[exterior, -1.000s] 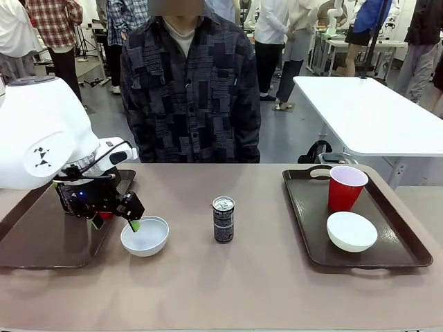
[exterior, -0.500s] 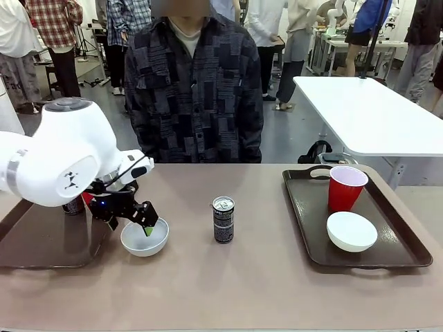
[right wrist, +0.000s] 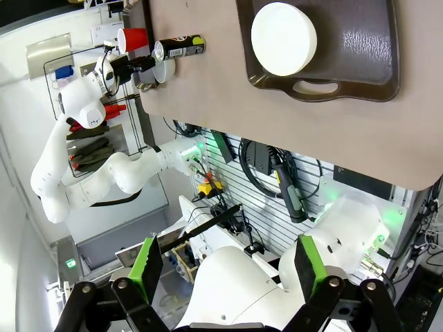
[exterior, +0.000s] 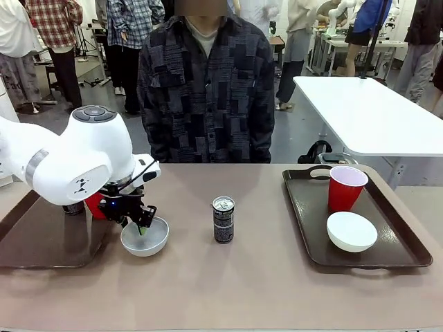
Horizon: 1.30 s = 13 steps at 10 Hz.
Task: Prepare tableware on both trays.
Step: Pick up a Picnic Bowl from the table and place it on a Handle tray.
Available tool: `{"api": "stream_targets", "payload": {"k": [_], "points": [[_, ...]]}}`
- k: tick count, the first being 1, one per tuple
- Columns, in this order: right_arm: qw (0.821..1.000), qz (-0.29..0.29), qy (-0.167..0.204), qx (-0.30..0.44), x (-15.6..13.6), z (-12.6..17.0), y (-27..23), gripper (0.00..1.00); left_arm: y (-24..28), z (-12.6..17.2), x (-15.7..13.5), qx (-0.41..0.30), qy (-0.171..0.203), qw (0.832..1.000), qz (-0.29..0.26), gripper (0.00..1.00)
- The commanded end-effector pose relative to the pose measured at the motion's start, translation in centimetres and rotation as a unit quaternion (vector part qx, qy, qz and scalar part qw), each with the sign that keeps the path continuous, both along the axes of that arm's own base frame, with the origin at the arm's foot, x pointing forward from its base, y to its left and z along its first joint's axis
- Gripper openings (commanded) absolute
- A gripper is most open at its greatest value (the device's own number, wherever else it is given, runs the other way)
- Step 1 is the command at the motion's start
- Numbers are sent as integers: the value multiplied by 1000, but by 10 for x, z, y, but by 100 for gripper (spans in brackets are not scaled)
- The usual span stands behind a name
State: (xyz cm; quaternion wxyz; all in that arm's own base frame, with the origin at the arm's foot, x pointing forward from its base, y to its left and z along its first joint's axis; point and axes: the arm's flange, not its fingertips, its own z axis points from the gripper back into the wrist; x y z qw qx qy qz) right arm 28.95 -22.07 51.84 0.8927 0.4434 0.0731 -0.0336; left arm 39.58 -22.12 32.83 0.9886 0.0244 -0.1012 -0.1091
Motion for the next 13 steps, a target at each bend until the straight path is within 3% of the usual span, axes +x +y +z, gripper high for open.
{"api": "stream_targets", "payload": {"k": [1,2,3,9,11,13], "points": [[1000,-2,3,1,-1,0,1,100,-10,-1,2,15,-8,999,32,0],[1000,-2,3,1,-1,0,1,100,-8,2,2,13,-7,999,35,10],[1000,-2,3,1,-1,0,1,100,-6,5,0,13,-3,999,37,1],[1000,-2,3,1,-1,0,1,100,10,39,-10,-12,15,998,64,0],[1000,-2,3,1,-1,0,1,100,17,82,-43,-37,44,997,54,0],[1000,-2,3,1,-1,0,1,100,37,129,-70,-56,17,997,48,0]]}}
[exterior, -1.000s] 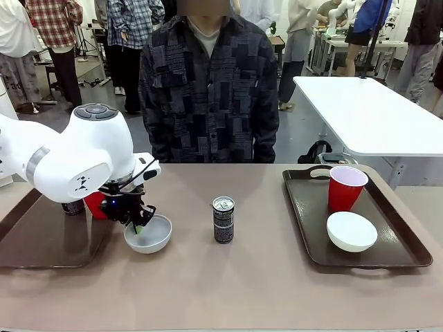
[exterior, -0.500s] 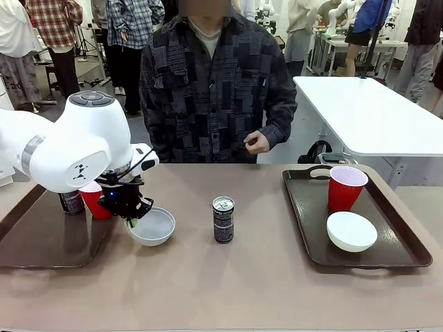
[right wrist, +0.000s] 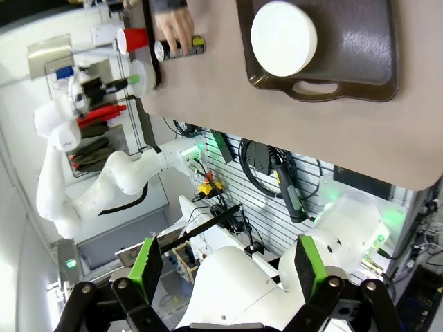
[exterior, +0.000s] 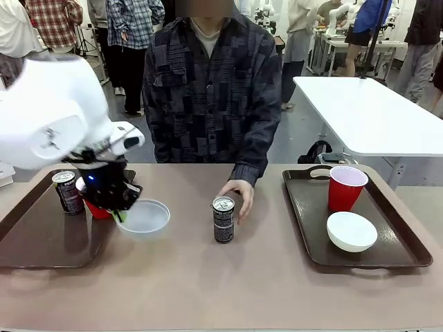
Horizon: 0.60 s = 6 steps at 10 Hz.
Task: Prepare tableware on both trays.
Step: Pick up a Picnic Bowl from the table and place it on a Handle tray.
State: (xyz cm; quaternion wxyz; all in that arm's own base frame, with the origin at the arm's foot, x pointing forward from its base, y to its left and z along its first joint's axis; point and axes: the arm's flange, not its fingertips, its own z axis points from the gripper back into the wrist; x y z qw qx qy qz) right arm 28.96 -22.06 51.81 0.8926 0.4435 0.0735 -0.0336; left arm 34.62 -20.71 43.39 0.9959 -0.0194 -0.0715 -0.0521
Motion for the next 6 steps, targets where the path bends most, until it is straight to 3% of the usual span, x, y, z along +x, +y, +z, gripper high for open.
{"api": "stream_targets", "payload": {"k": [1,6], "points": [[1000,-2,2,1,-1,0,1,100,35,34,-23,-14,-24,1000,3,0],[1000,-2,2,1,-1,0,1,100,133,48,-19,-56,-15,998,24,0]]}}
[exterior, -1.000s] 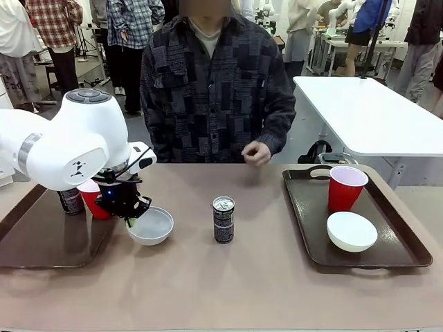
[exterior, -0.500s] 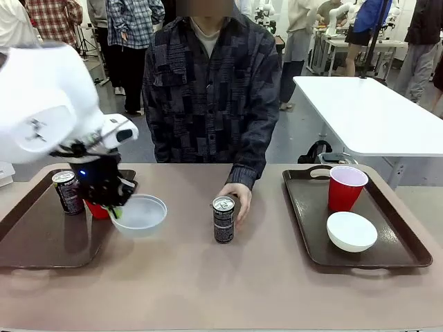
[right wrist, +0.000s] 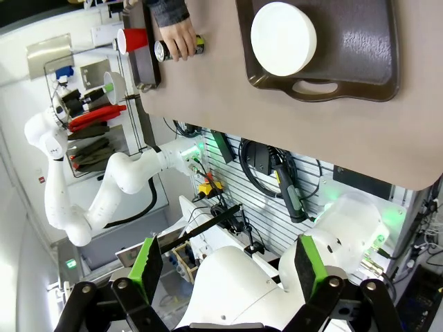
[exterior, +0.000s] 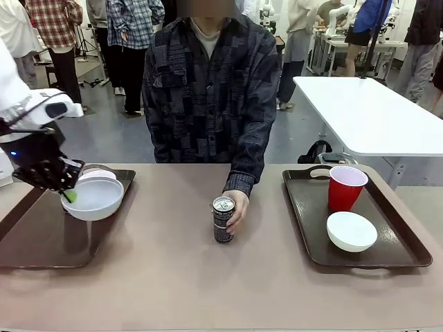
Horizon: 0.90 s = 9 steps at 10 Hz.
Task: Prepare tableware on both trays.
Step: Pick up a Picnic Bowl from the table and place it on a Handle tray.
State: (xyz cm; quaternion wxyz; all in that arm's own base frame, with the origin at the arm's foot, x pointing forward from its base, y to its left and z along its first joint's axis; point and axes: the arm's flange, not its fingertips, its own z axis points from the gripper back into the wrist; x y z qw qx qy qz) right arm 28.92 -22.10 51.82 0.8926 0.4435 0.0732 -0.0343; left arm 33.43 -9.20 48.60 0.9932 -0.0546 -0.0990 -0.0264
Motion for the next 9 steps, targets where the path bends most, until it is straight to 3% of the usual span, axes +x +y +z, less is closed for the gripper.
{"api": "stream_targets", "payload": {"k": [1,7,9], "points": [[1000,-1,2,1,-1,0,2,100,36,-2,-9,-24,11,1000,8,0],[1000,-1,2,1,-1,0,2,100,40,3,3,-17,9,1000,19,0],[1000,-1,2,1,-1,0,2,100,58,-4,1,-8,7,1000,12,4]]}}
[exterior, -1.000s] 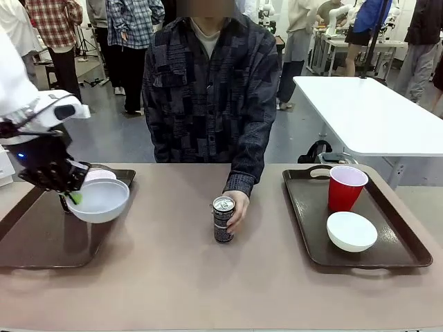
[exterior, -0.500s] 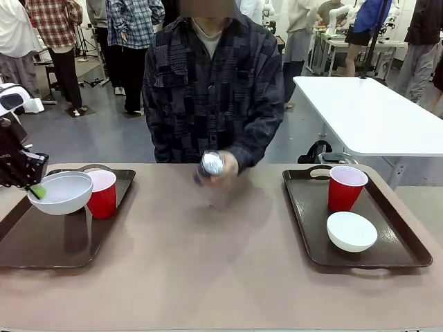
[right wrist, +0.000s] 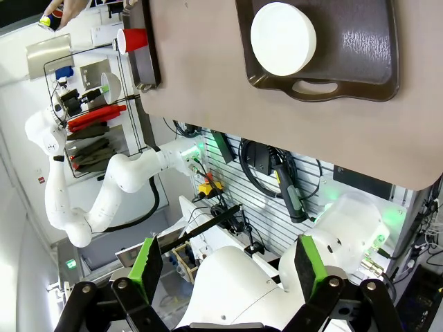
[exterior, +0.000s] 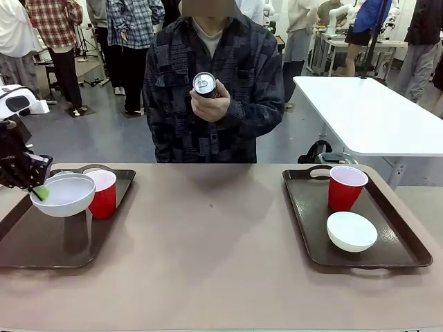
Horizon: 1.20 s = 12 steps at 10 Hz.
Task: Prepare tableware on both trays.
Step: Pick up a Picnic Bowl from the table and place it on a Handle tray.
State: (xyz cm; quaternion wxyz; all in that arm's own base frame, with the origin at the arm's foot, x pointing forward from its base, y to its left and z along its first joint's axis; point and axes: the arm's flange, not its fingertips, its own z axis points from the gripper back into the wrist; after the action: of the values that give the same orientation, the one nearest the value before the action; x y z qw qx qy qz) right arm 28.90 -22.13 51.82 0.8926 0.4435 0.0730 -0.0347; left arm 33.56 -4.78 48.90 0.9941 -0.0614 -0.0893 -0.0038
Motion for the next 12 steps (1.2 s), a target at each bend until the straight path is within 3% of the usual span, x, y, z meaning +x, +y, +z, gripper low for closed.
{"api": "stream_targets", "payload": {"k": [1,2,4,7,12], "points": [[1000,-1,2,1,-1,0,2,100,33,-19,-1,14,-24,1000,-12,4],[1000,-1,2,1,-1,0,2,100,44,-30,-1,29,-43,999,-14,4],[1000,-1,2,1,-1,0,2,100,54,-60,4,34,-40,998,-23,4],[1000,-1,2,1,-1,0,2,100,60,-96,4,36,-2,999,-32,4],[1000,-1,2,1,-1,0,2,100,66,-144,13,47,27,999,-7,4]]}}
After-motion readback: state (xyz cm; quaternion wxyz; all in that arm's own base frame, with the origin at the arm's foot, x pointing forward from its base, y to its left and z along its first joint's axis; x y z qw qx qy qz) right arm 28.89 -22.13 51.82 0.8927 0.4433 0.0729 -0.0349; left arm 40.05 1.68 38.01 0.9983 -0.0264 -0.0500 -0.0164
